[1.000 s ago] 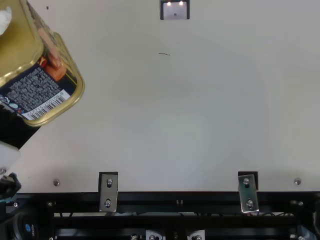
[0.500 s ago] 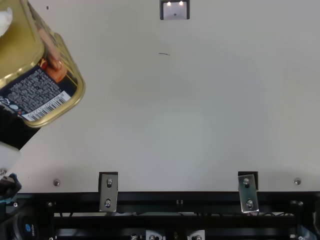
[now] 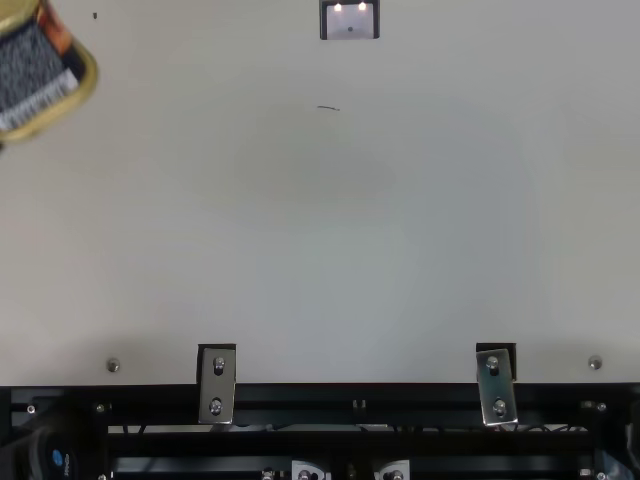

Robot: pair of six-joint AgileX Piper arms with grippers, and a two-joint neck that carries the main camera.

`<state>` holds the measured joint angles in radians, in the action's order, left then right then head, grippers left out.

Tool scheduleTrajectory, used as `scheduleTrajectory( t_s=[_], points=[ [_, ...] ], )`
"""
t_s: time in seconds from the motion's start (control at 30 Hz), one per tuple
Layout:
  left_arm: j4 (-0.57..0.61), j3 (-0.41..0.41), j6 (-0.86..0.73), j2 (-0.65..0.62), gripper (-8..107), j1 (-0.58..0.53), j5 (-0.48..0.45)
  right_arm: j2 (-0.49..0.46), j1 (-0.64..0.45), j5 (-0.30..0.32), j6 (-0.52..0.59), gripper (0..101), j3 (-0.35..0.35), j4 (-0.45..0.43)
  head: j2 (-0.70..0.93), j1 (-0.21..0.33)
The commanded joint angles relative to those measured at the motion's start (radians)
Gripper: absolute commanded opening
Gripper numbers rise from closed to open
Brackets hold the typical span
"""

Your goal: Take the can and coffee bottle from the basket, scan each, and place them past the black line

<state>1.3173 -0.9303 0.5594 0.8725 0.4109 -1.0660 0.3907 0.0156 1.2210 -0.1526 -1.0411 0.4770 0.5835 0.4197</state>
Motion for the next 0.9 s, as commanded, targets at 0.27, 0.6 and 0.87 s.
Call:
scheduleTrajectory(
  t_s=[0.27, 0.6, 0.87],
  points=[
    [-0.401, -0.185, -0.153, 0.185, 10, -0.365, 0.376, 0.0, 0.0, 0.0, 0.0, 101, 0.0, 0.0, -0.12, -0.038],
    [-0.654, -0.244, -0.179, 0.309, 10, -0.642, 0.576, 0.0, 0.0, 0.0, 0.0, 101, 0.0, 0.0, -0.385, -0.093],
    [-0.821, -0.227, -0.211, 0.362, 10, -0.754, 0.647, 0.0, 0.0, 0.0, 0.0, 101, 0.0, 0.0, -0.513, -0.172]
  ],
)
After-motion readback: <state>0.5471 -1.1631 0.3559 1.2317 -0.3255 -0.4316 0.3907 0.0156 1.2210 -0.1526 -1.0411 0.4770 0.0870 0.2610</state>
